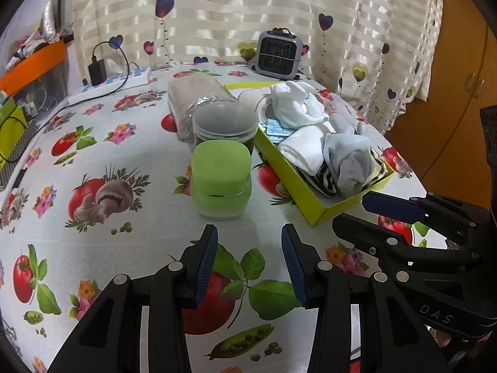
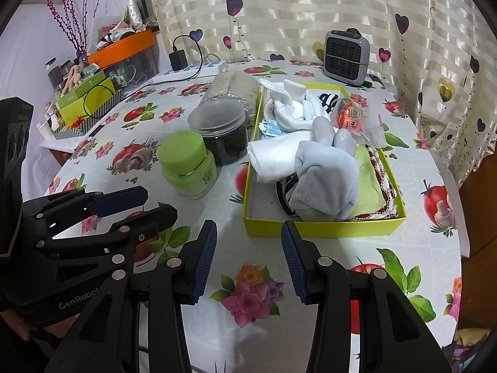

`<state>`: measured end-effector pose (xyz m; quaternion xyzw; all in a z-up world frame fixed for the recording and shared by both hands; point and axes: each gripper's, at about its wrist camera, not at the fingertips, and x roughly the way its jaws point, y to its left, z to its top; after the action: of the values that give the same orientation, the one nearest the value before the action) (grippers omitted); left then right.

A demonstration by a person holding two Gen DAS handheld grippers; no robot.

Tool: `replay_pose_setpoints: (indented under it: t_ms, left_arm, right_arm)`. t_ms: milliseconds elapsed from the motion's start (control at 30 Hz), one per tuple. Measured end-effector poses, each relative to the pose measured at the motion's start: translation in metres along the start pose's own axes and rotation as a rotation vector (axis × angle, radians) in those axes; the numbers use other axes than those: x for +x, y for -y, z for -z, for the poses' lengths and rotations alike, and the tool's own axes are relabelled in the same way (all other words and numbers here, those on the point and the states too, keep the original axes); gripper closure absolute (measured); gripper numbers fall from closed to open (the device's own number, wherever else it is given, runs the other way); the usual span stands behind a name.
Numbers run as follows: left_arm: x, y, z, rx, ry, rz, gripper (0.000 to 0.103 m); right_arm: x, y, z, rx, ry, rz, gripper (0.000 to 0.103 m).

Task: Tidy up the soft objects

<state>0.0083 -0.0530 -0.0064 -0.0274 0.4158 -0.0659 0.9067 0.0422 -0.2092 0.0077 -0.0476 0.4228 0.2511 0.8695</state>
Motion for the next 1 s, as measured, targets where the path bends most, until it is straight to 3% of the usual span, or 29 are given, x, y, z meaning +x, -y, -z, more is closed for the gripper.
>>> replay_pose_setpoints:
  t_ms: [1000]
  left_arm:
    - [-0.0001,0.0014,0.0004,0.003,-0.003,-0.001,0.061]
  right_arm:
    - [0.0017,0.0038,-0.0008,0.001,0.000,0.000,0.059]
